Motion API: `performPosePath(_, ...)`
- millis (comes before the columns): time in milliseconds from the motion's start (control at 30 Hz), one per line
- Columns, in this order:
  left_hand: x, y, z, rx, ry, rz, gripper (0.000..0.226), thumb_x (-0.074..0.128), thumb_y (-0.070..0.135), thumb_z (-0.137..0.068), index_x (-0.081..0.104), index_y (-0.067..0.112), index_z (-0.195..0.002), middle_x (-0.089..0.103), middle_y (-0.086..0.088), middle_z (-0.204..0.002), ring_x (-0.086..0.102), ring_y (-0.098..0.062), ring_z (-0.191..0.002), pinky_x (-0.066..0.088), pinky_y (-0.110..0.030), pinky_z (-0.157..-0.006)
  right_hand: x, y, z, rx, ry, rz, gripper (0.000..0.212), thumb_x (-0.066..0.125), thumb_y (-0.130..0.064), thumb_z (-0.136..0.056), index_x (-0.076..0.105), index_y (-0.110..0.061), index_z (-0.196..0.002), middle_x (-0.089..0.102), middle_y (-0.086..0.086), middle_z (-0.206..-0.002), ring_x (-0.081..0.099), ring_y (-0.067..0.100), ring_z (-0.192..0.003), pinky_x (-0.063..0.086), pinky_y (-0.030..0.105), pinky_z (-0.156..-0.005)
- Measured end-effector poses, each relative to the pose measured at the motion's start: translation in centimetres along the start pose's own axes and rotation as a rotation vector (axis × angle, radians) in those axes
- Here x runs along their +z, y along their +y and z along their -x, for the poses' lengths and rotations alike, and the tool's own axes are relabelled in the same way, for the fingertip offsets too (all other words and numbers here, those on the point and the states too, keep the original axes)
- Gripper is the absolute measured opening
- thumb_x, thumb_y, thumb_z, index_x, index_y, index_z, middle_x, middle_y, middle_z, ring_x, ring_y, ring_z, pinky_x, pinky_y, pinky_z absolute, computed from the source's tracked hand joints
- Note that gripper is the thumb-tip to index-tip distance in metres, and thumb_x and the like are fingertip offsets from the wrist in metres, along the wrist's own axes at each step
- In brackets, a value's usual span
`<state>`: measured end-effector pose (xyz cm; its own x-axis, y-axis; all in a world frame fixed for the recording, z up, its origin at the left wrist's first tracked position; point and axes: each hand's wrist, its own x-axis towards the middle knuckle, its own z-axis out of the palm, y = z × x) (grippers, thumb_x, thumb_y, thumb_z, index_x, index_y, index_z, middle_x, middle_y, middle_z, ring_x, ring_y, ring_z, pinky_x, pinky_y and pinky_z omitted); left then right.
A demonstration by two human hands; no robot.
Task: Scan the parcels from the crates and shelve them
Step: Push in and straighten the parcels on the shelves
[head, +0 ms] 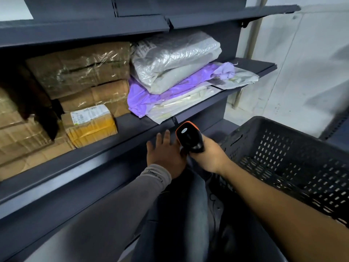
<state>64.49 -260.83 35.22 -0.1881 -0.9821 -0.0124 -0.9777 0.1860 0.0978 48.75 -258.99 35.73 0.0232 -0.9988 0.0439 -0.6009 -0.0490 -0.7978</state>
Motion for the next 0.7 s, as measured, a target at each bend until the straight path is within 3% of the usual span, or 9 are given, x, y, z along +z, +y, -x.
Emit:
performPosePath(167, 1.1, -0.2, 0.7, 0.015, 0.004, 0.046, 0.060, 0.029, 0.051, -0.106, 0.016, 0.039, -0.164, 0.004, -0.006, -0.175, 0.007, -0.031, -0.160, 0.012, -0.054, -0.126, 0.6, 1.4, 0.1, 0.008, 0.011, 0.113, 0.048, 0.068, -0.027, -0.094, 0.053, -0.029, -0.139, 0.073, 0.005, -0.119, 0.067, 0.031, -0.105, 0.054, 0.040, -0.083)
performPosePath(267, 2.6, -1.3, 1.3, -0.031, 0.018, 0.047, 0.061, 0.030, 0.056, -0.106, 0.013, 0.043, -0.163, 0.011, -0.008, -0.174, 0.012, -0.033, -0.159, 0.014, -0.054, -0.124, 1.7, 2.3, -0.3, 0.008, 0.007, 0.150, 0.046, 0.070, -0.033, -0.095, 0.053, -0.026, -0.137, 0.072, 0.007, -0.121, 0.067, 0.033, -0.107, 0.054, 0.039, -0.081)
performPosePath(400, 5.0, -3.5, 1.6, -0.110, -0.038, 0.058, 0.062, 0.027, 0.057, -0.106, 0.013, 0.041, -0.164, 0.015, -0.008, -0.173, 0.013, -0.034, -0.158, 0.015, -0.057, -0.123, 4.4, 3.7, -1.1, 0.026, -0.062, 0.204, 0.035, 0.064, -0.024, -0.095, 0.056, -0.026, -0.128, 0.070, 0.005, -0.119, 0.067, 0.031, -0.106, 0.050, 0.036, -0.081)
performPosePath(533, 7.1, -6.2, 1.9, -0.159, -0.125, -0.024, 0.062, 0.025, 0.055, -0.106, 0.014, 0.036, -0.164, 0.012, -0.007, -0.173, 0.014, -0.034, -0.157, 0.017, -0.059, -0.123, 8.3, 5.2, -2.2, -0.064, -0.185, 0.319, 0.054, 0.063, -0.024, -0.089, 0.045, -0.032, -0.140, 0.066, 0.004, -0.127, 0.066, 0.032, -0.113, 0.056, 0.046, -0.095)
performPosePath(700, 9.9, -12.3, 4.0, -0.285, -0.230, -0.018, 0.067, 0.028, 0.057, -0.106, 0.002, 0.039, -0.165, -0.004, -0.005, -0.175, -0.001, -0.033, -0.160, 0.005, -0.062, -0.126, 14.9, 7.0, -3.5, -0.249, -0.263, 0.489, 0.074, 0.062, -0.018, -0.078, 0.044, -0.020, -0.149, 0.061, 0.009, -0.137, 0.060, 0.038, -0.124, 0.057, 0.050, -0.089)
